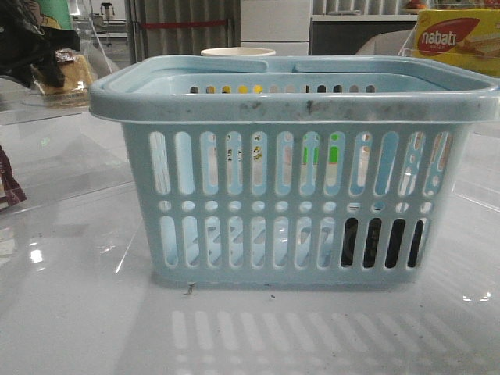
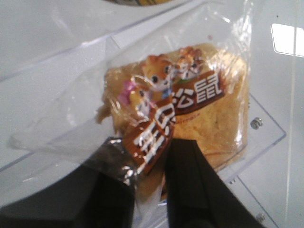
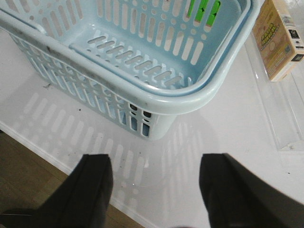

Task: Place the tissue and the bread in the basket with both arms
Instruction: 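Carry the wrapped bread with the left gripper over the basket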

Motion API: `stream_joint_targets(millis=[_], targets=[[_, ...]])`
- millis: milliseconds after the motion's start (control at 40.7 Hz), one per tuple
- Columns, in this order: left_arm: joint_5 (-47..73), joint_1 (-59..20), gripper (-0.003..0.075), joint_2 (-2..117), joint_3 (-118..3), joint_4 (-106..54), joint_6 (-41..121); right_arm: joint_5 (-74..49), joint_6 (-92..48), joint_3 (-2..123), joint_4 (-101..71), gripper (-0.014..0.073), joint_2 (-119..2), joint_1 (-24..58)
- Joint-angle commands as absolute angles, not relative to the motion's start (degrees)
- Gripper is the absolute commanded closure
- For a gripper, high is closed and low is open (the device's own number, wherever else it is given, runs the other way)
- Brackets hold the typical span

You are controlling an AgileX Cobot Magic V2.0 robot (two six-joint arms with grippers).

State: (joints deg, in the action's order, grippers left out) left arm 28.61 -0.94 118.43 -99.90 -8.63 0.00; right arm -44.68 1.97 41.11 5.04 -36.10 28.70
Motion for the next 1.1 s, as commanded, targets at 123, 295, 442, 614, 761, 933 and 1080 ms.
stream_joint_targets(millis=[123,295,442,614,761,933,1080], targets=[[33.99,-1.01,0.0568,109.85,-103.95,-9.19,0.41,-40.82,1.52,42.48,5.99,0.0084,-36.02,28.79],[36.55,-1.01,0.0573,103.99,-104.11,-9.19,3.04,-40.82,1.52,42.48,5.99,0.0084,-36.02,28.79],[40.83,-1.59,0.0573,98.55,-104.11,-9.19,4.46,-40.82,1.52,42.48,5.99,0.0084,-36.02,28.79],[48.05,-4.33,0.0573,92.83,-104.11,-9.19,9.9,-40.82,1.52,42.48,5.99,0.0084,-36.02,28.79],[53.33,-9.21,0.0573,88.82,-104.11,-9.19,14.17,-40.82,1.52,42.48,5.99,0.0084,-36.02,28.79],[55.61,-17.07,0.0573,86.37,-104.11,-9.19,17.57,-40.82,1.52,42.48,5.99,0.0084,-36.02,28.79],[55.88,-24.34,0.0573,86.78,-104.11,-9.19,18.79,-40.82,1.52,42.48,5.99,0.0084,-36.02,28.79]])
